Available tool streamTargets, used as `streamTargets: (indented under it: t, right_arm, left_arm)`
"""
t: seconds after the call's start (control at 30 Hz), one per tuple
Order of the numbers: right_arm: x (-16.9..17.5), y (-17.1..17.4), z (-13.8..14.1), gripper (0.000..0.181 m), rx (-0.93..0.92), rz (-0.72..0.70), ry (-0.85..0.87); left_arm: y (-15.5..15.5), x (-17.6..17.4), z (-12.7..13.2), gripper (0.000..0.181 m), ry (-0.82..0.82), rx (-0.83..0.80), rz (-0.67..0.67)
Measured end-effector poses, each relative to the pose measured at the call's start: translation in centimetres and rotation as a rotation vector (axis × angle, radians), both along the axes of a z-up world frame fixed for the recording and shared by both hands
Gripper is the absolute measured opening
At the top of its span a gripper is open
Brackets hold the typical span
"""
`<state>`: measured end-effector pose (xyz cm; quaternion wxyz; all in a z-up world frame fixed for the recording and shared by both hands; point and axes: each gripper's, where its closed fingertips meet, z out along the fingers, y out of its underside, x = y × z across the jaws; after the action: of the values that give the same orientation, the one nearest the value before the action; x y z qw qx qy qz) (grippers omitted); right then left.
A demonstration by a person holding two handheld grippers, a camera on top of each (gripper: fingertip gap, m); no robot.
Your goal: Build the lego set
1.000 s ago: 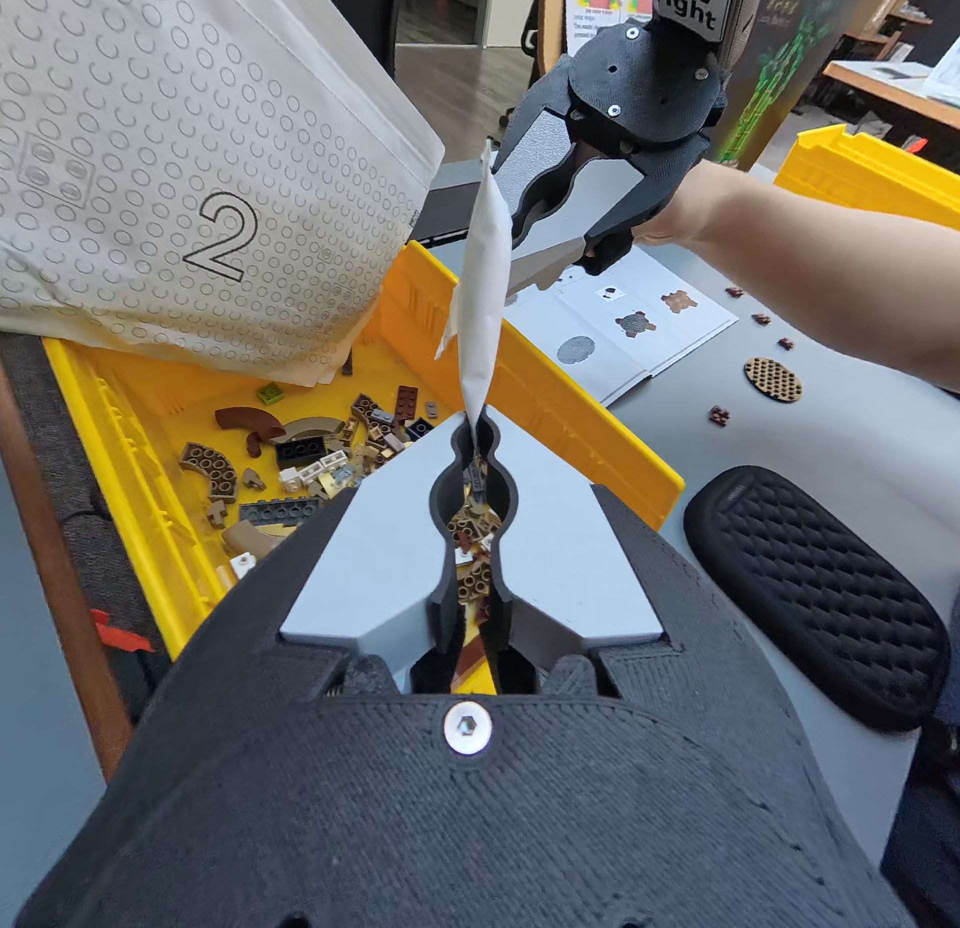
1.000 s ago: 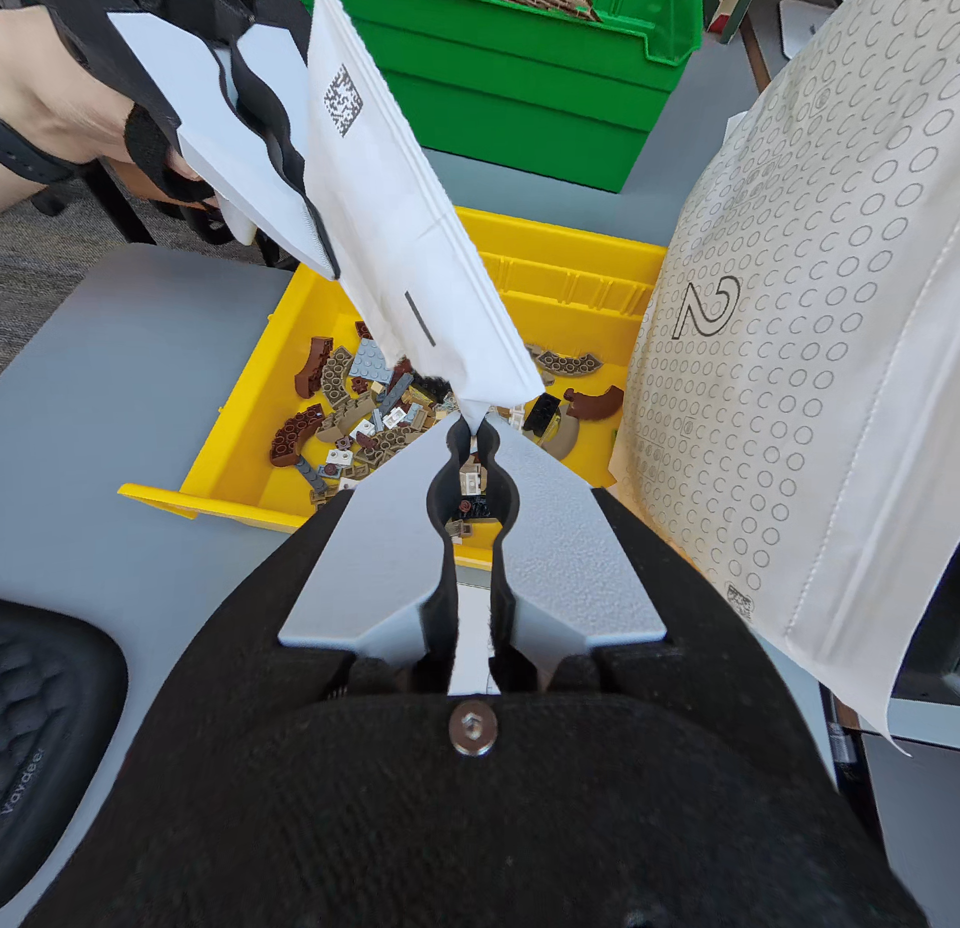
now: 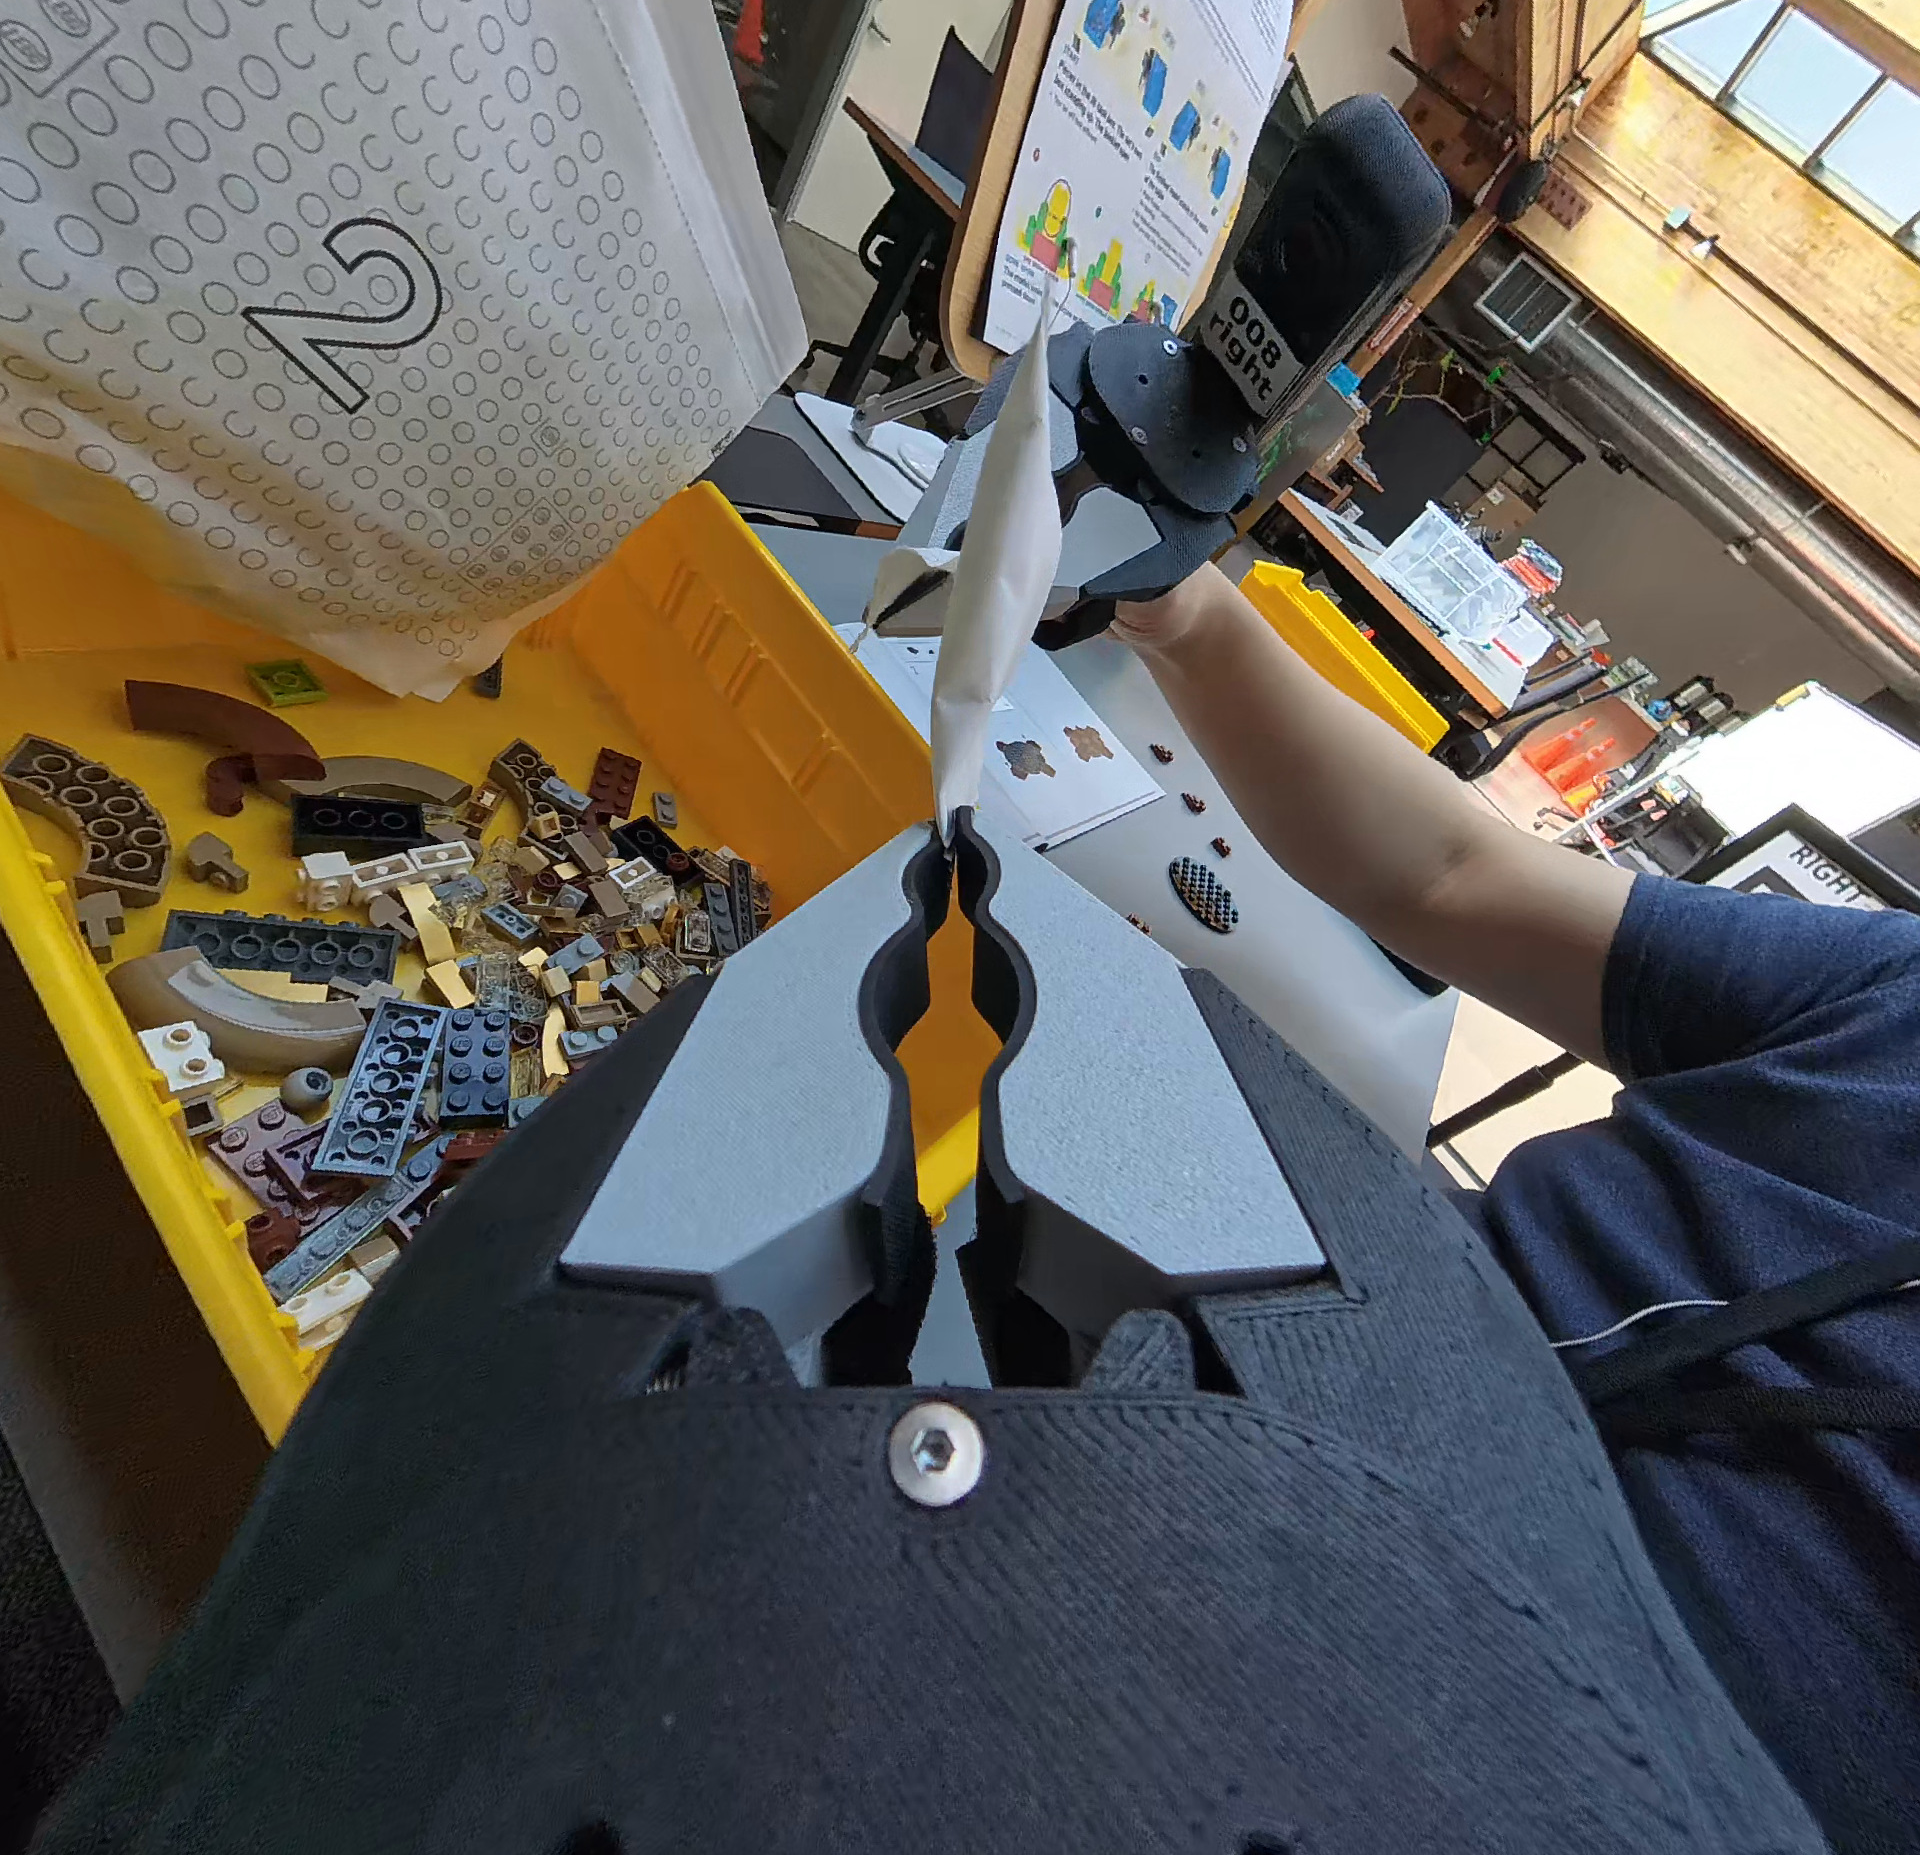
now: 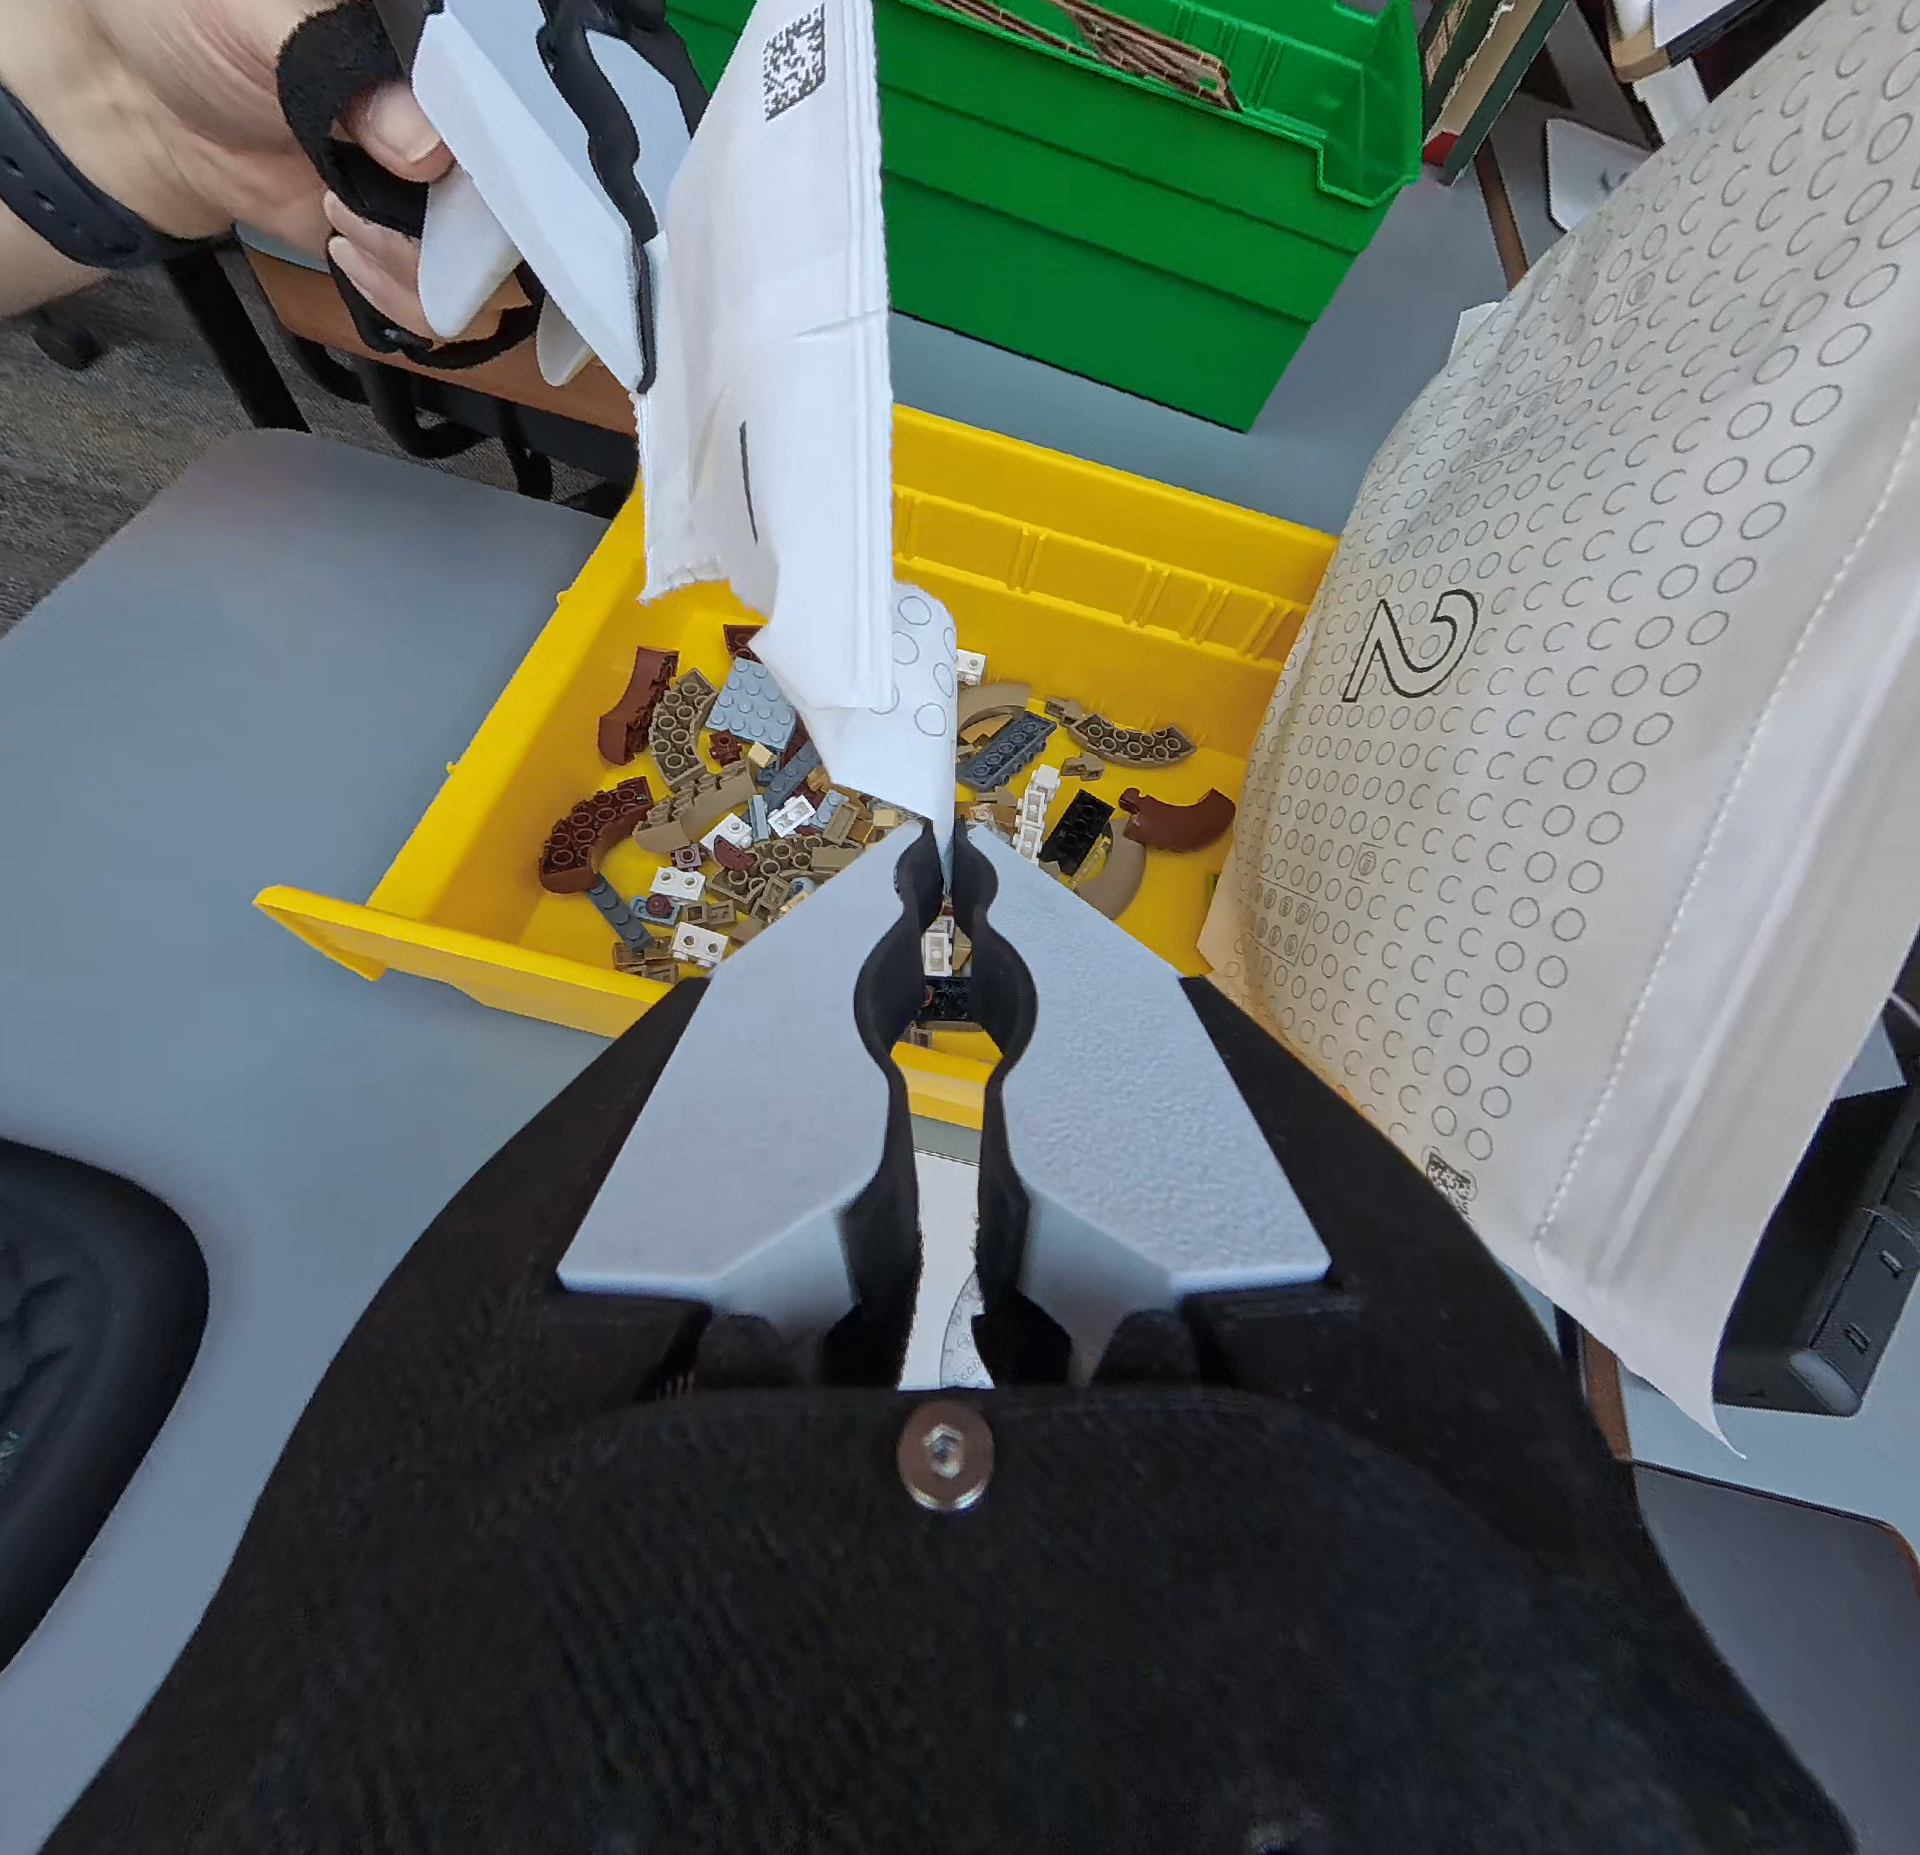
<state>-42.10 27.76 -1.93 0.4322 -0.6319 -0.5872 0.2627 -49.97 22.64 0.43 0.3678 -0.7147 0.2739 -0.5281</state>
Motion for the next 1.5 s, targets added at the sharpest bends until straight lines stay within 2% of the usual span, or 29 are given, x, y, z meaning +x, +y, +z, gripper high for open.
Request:
streamTargets:
  t: [0.07,0.17,0.23,0.3,0.37,0.57,0.73,0.8,0.87,0.97,1.17,1.37,1.5]
  right_arm:
    - [-0.2,-0.4,-0.1,0.0,0.03,0.018,-0.025]
    - [-0.5,-1.5,-0.7,0.0,-0.052,0.053,-0.043]
    - [-0.7,-2.2,-0.7,0.0,-0.169,0.067,-0.026]
    - [-0.7,-2.5,-0.6,0.0,-0.3,0.058,-0.011]
    - [-0.6,-2.2,-0.4,0.0,-0.383,0.021,0.017]
    - [0.6,-1.4,-0.5,0.0,-0.571,-0.115,0.013]
    - [1.0,-1.7,-1.1,0.0,-0.623,-0.164,-0.044]
    - [1.1,-1.8,-1.5,0.0,-0.62,-0.18,-0.071]
    - [1.2,-1.9,-1.9,0.0,-0.616,-0.188,-0.099]
    - [1.2,-2.2,-2.0,0.0,-0.618,-0.181,-0.111]
    - [0.6,-3.0,-1.4,0.0,-0.702,-0.143,-0.079]
    - [1.1,-1.9,-1.7,0.0,-0.616,-0.2,-0.105]
    - [1.4,-1.1,0.0,0.0,-0.516,-0.187,-0.007]
  left_arm:
    - [0.1,0.1,-0.2,0.0,0.0,0.001,-0.002]
    - [0.0,0.2,-0.3,0.0,-0.004,0.003,-0.007]
    - [-0.1,0.3,0.0,0.013,-0.019,0.004,-0.012]
    - [0.1,0.3,0.0,0.033,0.01,0.025,0.001]
    - [0.5,-0.1,-0.5,0.044,0.111,0.114,0.049]
    - [1.0,-0.4,-0.9,0.068,0.462,0.526,0.188]
    - [3.1,-0.3,-2.2,0.066,0.864,0.889,0.303]
    - [3.5,0.3,-2.5,0.057,0.959,1.001,0.314]
    - [3.9,0.6,-2.2,0.036,0.972,1.054,0.349]
    - [4.1,0.6,-2.5,0.009,0.973,1.04,0.336]
    - [3.8,0.0,-2.5,0.002,0.879,0.916,0.308]
    - [3.4,-0.7,-2.0,0.019,0.751,0.748,0.315]
    - [2.5,-1.3,0.1,0.033,0.481,0.553,0.298]
